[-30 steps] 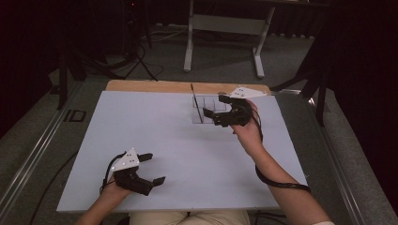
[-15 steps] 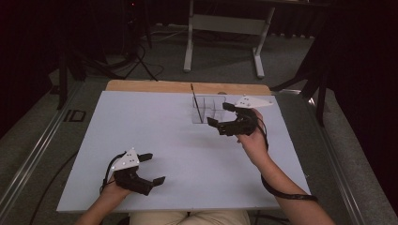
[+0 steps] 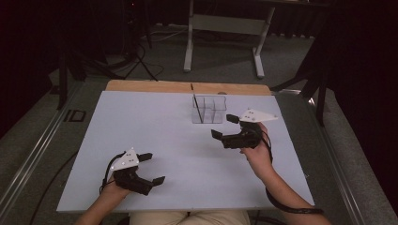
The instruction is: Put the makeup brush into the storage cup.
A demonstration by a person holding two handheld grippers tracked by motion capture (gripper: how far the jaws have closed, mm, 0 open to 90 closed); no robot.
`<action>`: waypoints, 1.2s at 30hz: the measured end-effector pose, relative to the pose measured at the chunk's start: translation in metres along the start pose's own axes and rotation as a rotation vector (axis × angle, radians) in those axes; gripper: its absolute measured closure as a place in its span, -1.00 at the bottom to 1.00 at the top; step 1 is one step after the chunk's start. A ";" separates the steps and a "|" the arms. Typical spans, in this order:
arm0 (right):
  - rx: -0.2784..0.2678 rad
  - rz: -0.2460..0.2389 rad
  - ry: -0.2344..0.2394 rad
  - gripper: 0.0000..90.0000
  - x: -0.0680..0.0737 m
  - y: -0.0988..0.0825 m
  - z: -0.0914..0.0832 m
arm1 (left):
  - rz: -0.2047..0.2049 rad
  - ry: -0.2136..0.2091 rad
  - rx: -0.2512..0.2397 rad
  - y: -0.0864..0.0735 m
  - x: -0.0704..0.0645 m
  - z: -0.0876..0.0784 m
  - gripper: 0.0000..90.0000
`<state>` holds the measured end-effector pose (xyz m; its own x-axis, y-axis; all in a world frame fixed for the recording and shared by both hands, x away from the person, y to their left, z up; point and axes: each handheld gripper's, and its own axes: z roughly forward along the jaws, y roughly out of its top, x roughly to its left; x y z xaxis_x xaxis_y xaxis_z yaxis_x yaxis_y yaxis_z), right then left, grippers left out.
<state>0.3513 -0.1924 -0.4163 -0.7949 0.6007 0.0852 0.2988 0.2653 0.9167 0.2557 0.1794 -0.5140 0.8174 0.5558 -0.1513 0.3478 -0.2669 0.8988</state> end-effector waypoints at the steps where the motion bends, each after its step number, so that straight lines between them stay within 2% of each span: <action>1: 0.000 0.001 0.003 -0.74 0.001 -0.002 -0.002 | 0.000 0.000 0.001 0.000 0.000 0.000 -0.96; 13: 0.018 0.014 0.011 -0.74 0.014 -0.027 -0.018 | 0.000 0.000 -0.002 0.001 0.000 0.000 -0.96; 20: 0.019 0.035 0.018 -0.74 0.017 -0.040 -0.025 | 0.005 0.001 -0.002 0.001 -0.001 -0.001 -0.96; 26: 0.024 0.041 0.015 -0.74 0.014 -0.052 -0.027 | 0.001 0.002 -0.005 0.001 0.000 -0.002 -0.96; 31: 0.029 0.059 0.030 -0.74 0.008 -0.061 -0.026 | -0.002 -0.001 -0.009 0.001 0.000 -0.001 -0.96; 33: 0.015 0.058 0.042 -0.72 0.006 -0.063 -0.025 | 0.000 -0.001 -0.010 0.001 0.000 -0.001 -0.96; 36: 0.038 0.039 0.038 -0.72 0.004 -0.067 -0.021 | 0.003 -0.003 -0.009 0.001 0.000 -0.001 -0.96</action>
<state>0.3169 -0.2231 -0.4694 -0.8012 0.5827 0.1361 0.3494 0.2710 0.8969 0.2557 0.1798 -0.5126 0.8197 0.5529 -0.1495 0.3409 -0.2612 0.9031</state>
